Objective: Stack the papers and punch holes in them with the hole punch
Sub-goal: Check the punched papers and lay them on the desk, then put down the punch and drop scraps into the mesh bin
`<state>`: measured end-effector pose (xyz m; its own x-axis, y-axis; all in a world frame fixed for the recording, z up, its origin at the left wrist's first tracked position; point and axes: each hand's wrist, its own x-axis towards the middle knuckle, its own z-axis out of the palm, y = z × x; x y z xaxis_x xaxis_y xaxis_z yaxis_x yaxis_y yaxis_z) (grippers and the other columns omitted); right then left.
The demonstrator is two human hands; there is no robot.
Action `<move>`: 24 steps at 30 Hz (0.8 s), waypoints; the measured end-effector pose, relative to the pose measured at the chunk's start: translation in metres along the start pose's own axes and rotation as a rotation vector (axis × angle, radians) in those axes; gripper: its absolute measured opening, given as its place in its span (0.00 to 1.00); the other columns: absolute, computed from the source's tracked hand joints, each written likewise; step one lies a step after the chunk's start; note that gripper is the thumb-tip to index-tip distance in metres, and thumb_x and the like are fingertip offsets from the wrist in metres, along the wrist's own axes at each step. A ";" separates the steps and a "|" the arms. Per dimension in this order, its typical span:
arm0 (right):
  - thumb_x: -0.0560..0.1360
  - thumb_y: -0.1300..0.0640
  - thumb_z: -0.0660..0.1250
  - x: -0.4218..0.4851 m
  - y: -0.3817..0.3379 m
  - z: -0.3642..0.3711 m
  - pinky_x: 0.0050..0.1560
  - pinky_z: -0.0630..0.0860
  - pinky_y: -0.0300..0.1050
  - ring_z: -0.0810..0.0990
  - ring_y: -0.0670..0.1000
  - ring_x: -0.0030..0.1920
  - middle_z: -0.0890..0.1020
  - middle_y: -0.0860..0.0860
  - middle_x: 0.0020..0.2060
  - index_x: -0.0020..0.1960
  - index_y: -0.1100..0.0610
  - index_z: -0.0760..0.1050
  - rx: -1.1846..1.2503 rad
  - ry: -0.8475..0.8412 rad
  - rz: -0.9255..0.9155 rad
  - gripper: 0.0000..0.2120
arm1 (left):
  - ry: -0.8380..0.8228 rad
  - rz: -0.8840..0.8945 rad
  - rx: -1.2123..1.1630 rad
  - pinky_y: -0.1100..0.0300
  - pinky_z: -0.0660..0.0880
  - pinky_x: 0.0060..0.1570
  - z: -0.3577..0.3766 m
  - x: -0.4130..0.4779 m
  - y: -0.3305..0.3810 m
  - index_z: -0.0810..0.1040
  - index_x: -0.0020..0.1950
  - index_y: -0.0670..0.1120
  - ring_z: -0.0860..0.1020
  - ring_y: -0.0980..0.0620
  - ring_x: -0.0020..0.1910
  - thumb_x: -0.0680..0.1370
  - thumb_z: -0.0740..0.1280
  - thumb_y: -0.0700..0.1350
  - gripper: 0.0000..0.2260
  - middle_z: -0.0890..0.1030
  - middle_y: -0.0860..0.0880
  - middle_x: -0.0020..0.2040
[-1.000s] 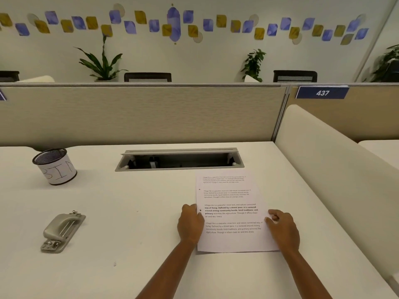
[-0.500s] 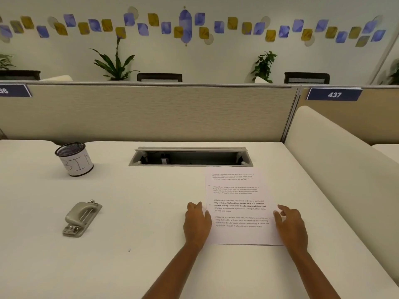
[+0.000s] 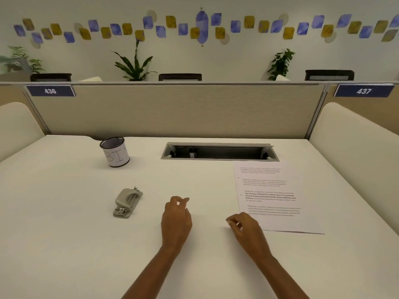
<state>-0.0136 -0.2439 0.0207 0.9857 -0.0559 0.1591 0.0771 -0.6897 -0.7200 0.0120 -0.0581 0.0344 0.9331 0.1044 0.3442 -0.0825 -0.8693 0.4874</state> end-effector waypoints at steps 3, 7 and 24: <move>0.76 0.59 0.62 -0.005 -0.026 0.028 0.47 0.72 0.39 0.78 0.50 0.45 0.81 0.54 0.46 0.48 0.58 0.80 0.008 -0.065 -0.016 0.07 | 0.050 0.027 0.026 0.50 0.78 0.40 -0.026 0.003 -0.035 0.80 0.54 0.40 0.79 0.40 0.47 0.70 0.66 0.32 0.14 0.80 0.41 0.50; 0.76 0.59 0.62 -0.006 -0.053 0.057 0.48 0.72 0.39 0.78 0.49 0.47 0.81 0.53 0.48 0.49 0.56 0.79 -0.004 -0.116 -0.006 0.08 | 0.087 0.023 0.110 0.49 0.81 0.37 -0.055 0.009 -0.081 0.82 0.49 0.37 0.81 0.37 0.44 0.64 0.70 0.28 0.15 0.82 0.37 0.47; 0.76 0.55 0.62 -0.005 -0.104 0.113 0.48 0.71 0.42 0.75 0.48 0.51 0.79 0.50 0.48 0.49 0.56 0.78 -0.329 -0.118 0.039 0.08 | -0.021 -0.081 0.204 0.44 0.78 0.43 -0.101 0.035 -0.226 0.78 0.57 0.36 0.79 0.33 0.45 0.68 0.68 0.30 0.17 0.80 0.34 0.50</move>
<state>-0.0092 -0.0904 0.0188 0.9990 -0.0163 0.0428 0.0055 -0.8853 -0.4650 0.0281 0.1910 0.0179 0.9409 0.1694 0.2932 0.0631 -0.9384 0.3397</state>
